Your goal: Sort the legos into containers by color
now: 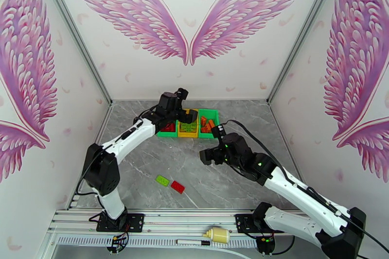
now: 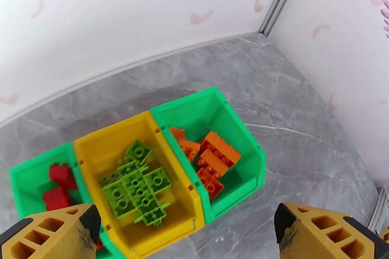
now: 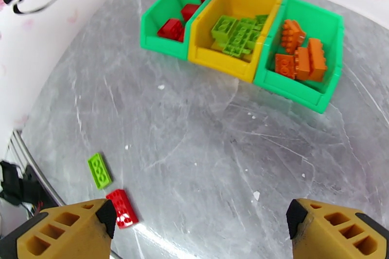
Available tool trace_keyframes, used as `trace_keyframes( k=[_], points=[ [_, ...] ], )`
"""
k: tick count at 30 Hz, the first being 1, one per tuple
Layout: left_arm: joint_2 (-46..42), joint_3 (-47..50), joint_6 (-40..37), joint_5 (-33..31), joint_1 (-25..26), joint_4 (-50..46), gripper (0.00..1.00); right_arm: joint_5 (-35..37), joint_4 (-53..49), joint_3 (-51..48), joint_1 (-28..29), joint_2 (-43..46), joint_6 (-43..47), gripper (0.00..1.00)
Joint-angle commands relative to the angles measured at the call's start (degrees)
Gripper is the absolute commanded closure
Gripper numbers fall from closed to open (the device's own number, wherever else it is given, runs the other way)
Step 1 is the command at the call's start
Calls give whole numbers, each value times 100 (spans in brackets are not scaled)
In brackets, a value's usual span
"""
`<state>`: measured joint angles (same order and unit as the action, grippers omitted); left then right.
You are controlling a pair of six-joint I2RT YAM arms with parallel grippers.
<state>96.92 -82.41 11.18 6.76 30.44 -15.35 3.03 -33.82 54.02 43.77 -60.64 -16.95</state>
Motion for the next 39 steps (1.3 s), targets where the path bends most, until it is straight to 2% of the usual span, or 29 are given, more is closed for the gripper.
trace_keyframes(
  k=[1,9,17,21,29,35,39],
  points=[
    [-651,660,332,-215,-120,97,1,-57,-382,372,355,-299,529,3],
    [-1818,2059,672,-453,-461,-58,1,321,-596,704,1412,-1347,421,1],
    [-2369,2724,833,-518,-815,-140,1,500,-538,1190,2455,-2763,272,1],
    [-2448,2774,812,-479,-961,-237,1,252,-491,1387,2566,-3384,112,1],
    [-2665,2738,723,-554,-1166,-581,1,222,-599,1582,2553,-4278,-184,9],
    [-2796,2733,675,-527,-1209,-740,1,116,-662,1787,2539,-4685,-279,20],
    [-2919,2788,675,-558,-1203,-826,1,124,-743,1827,2515,-4766,-347,34]
  ],
)
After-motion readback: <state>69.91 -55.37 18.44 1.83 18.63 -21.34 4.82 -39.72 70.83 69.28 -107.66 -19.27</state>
